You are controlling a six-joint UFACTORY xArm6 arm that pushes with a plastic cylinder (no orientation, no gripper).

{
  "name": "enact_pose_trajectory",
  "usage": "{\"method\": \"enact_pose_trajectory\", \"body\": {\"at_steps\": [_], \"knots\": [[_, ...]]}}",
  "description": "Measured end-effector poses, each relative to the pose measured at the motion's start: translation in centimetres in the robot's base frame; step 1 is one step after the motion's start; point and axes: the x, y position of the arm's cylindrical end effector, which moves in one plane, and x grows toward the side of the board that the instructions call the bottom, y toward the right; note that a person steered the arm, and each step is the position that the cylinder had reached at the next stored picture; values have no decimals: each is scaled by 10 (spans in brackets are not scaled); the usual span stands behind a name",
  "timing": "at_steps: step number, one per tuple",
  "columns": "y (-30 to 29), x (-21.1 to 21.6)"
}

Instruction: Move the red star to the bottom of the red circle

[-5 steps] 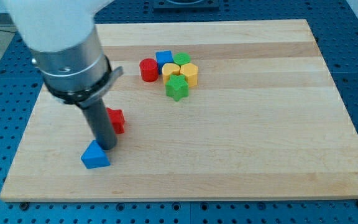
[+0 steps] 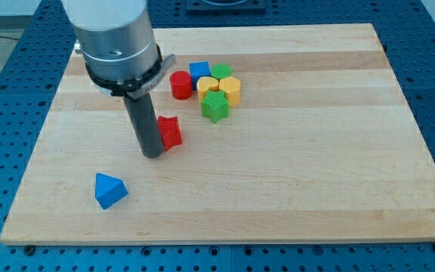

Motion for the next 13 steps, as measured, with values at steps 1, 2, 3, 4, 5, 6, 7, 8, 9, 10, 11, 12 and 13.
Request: {"method": "enact_pose_trajectory", "body": {"at_steps": [1, 2, 3, 4, 5, 6, 7, 8, 9, 10, 11, 12, 13], "knots": [[20, 0], [31, -10], [31, -34], [27, -57], [27, -66], [27, -63], [18, -49], [-5, -44], [-14, -47], [-8, -60], [1, -69], [12, -75], [15, -81]]}}
